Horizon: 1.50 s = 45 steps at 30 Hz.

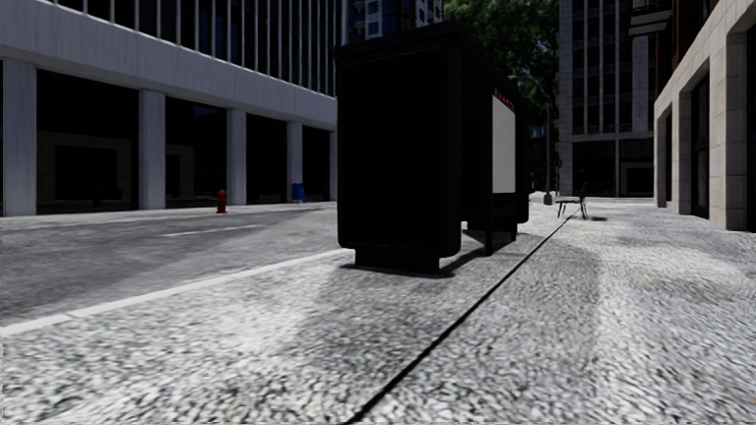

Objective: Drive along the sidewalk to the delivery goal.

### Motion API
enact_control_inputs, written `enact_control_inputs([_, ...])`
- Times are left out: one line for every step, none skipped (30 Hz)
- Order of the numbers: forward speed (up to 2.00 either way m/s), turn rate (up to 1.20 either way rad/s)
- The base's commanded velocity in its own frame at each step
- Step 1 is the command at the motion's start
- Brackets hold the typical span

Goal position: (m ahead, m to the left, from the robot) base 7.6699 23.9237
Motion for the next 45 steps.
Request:
enact_control_inputs([1.67,-0.63])
enact_control_inputs([1.67,-0.63])
enact_control_inputs([1.67,-0.63])
enact_control_inputs([1.67,-0.63])
enact_control_inputs([1.67,-0.63])
enact_control_inputs([1.67,-0.63])
enact_control_inputs([1.67,-0.63])
enact_control_inputs([1.67,-0.63])
enact_control_inputs([1.67,-0.63])
enact_control_inputs([1.67,-0.63])
enact_control_inputs([1.67,-0.63])
enact_control_inputs([1.67,-0.63])
enact_control_inputs([1.67,-0.63])
enact_control_inputs([1.67,-0.63])
enact_control_inputs([1.67,-0.63])
enact_control_inputs([1.67,-0.63])
enact_control_inputs([1.67,-0.63])
enact_control_inputs([1.67,-0.63])
enact_control_inputs([1.67,-0.63])
enact_control_inputs([1.67,-0.63])
enact_control_inputs([1.67,-0.63])
enact_control_inputs([1.67,-0.63])
enact_control_inputs([1.67,-0.63])
enact_control_inputs([1.67,-0.63])
enact_control_inputs([1.67,-0.63])
enact_control_inputs([1.67,-0.63])
enact_control_inputs([1.67,-0.63])
enact_control_inputs([1.68,-0.63])
enact_control_inputs([1.69,-0.63])
enact_control_inputs([2.00,-0.59])
enact_control_inputs([2.00,-0.59])
enact_control_inputs([2.00,-0.34])
enact_control_inputs([2.00,0.00])
enact_control_inputs([2.00,0.00])
enact_control_inputs([2.00,0.00])
enact_control_inputs([2.00,0.00])
enact_control_inputs([2.00,0.00])
enact_control_inputs([2.00,0.00])
enact_control_inputs([2.00,0.00])
enact_control_inputs([2.00,0.00])
enact_control_inputs([2.00,0.00])
enact_control_inputs([2.00,0.00])
enact_control_inputs([2.00,0.00])
enact_control_inputs([2.00,0.00])
enact_control_inputs([2.00,0.00])
